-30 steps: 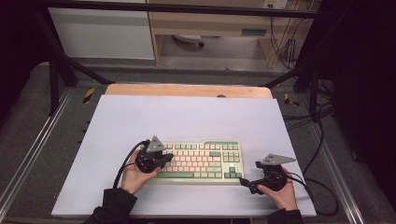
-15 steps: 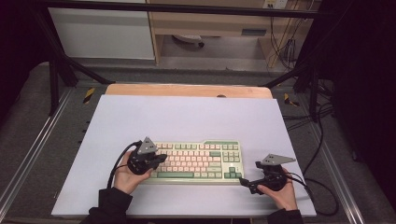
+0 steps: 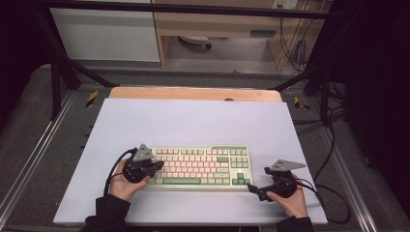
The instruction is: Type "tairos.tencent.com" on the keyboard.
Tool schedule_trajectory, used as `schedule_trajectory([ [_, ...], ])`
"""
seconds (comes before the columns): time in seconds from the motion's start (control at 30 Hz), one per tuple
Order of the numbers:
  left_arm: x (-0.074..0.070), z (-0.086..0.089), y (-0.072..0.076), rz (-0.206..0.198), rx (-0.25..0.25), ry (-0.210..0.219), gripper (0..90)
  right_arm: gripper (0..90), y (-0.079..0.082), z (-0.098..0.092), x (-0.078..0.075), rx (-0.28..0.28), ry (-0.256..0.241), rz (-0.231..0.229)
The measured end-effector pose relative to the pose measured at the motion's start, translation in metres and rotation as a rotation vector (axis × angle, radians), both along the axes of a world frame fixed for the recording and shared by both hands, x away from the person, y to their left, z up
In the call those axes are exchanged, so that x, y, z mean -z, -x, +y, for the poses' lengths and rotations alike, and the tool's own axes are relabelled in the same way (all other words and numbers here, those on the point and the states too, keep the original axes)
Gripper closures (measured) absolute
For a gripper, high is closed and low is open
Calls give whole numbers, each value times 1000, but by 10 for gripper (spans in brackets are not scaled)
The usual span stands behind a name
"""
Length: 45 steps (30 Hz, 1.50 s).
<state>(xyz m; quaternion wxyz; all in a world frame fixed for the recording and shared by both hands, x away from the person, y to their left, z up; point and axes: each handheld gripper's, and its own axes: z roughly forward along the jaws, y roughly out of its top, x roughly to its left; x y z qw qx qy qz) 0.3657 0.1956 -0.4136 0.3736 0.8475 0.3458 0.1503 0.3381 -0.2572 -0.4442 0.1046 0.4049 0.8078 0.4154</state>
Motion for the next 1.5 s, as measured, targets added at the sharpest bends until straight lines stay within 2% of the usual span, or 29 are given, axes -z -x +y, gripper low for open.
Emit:
schedule_trajectory([
  [0.37, 6, 13, 2, 16, -26, 7, 895, 6, 0, 0, 0, -1, 1, 3],
  [0.83, 13, 13, 1, 18, -29, -5, 895, 6, 0, 0, 0, -1, 0, 3],
  [1.03, 9, 15, 3, 11, -30, 13, 895, 4, 1, 0, -3, 1, -11, -2],
  [1.3, 6, 17, 6, 2, -27, 36, 892, 4, 2, 11, -10, -13, 4, -17],
  [1.37, 5, 17, 7, 2, -25, 43, 892, 4, 3, 15, -12, -10, -10, -19],
  [1.5, 4, 19, 9, -4, -23, 46, 891, 10, 4, 24, -18, -21, -3, -30],
])
